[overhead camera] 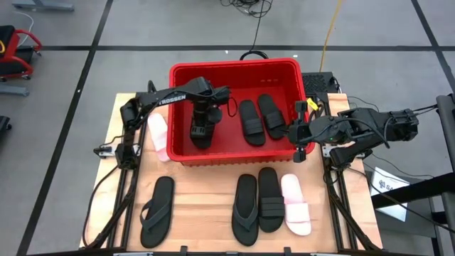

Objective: Pick and place slides into bin
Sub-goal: Put the black slipper into the red organizer bin

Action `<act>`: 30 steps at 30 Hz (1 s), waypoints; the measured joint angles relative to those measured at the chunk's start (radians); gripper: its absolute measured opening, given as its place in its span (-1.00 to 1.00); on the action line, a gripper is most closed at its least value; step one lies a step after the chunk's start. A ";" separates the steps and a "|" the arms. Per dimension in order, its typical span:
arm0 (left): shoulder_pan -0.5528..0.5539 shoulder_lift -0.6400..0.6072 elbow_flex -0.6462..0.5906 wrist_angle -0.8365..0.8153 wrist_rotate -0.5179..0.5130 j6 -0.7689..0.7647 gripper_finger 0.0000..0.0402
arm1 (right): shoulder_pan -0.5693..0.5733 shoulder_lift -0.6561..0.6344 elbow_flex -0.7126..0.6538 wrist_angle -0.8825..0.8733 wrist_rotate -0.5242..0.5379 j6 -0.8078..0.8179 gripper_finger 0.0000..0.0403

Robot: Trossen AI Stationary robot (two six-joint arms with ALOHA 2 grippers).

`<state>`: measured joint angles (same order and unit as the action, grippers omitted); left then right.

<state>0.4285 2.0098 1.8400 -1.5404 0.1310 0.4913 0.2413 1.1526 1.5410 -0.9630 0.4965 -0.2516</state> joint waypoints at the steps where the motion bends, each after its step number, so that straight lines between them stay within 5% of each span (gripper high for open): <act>1: 0.002 0.000 0.000 0.000 0.000 -0.014 -0.98 | 0.000 0.000 0.000 0.000 0.000 0.000 -1.00; 30: 0.016 0.000 -0.072 0.026 -0.045 -0.044 -0.95 | 0.000 0.000 0.000 0.001 0.000 0.000 -1.00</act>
<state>0.4446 2.0094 1.7678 -1.5146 0.0858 0.4469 0.2413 1.1526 1.5413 -0.9623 0.4965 -0.2516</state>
